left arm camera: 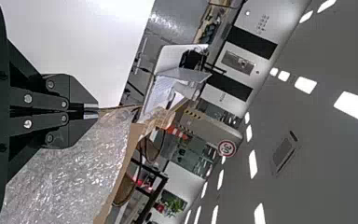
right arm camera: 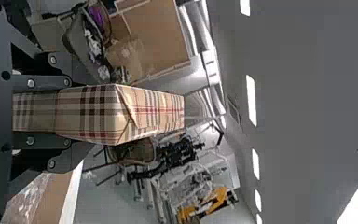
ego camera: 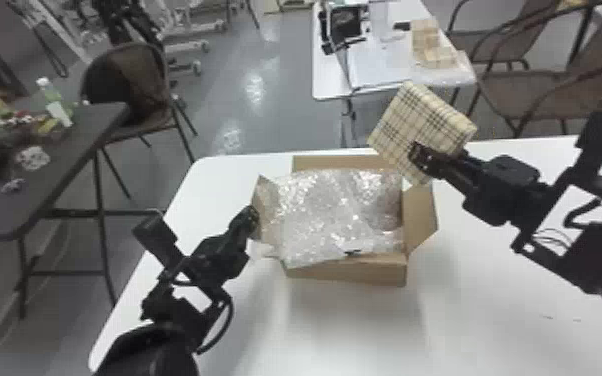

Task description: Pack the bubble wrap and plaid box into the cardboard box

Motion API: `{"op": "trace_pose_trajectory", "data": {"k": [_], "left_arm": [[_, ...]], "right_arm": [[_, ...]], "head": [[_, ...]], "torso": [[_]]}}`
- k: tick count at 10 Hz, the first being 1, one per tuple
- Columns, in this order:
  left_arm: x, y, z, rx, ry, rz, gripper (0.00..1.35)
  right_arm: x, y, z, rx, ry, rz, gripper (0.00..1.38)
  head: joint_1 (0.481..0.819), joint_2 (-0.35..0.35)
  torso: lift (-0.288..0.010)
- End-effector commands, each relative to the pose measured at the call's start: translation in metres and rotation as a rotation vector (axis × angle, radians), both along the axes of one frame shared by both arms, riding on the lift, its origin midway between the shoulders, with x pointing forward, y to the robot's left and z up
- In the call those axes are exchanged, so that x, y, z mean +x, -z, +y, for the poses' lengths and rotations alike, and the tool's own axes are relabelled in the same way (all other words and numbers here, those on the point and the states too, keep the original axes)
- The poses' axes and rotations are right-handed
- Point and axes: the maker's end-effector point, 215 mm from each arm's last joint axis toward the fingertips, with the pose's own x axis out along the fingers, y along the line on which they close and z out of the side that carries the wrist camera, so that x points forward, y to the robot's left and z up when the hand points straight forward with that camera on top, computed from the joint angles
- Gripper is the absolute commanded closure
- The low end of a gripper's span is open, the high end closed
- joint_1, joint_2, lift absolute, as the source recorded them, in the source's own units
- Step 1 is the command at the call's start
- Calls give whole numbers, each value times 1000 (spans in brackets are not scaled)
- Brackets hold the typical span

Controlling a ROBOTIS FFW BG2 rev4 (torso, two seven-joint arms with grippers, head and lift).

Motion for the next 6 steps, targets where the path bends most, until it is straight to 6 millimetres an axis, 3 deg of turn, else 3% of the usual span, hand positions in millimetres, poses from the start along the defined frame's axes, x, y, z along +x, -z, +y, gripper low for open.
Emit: {"op": "trace_pose_trajectory", "data": {"k": [1, 4, 6], "left_arm": [[3, -1, -5, -2, 8, -2, 1205], [7, -4, -13, -6, 23, -8, 1205], [10, -4, -18, -7, 31, -9, 1205]], "right_arm": [[-9, 4, 32, 43, -101, 59, 1015], [-18, 63, 72, 34, -266, 236, 1015], [-18, 64, 82, 27, -291, 239, 1013]], "head": [[660, 304], [674, 350], [690, 350]], "torso": [[-122], [-122], [-122]]}}
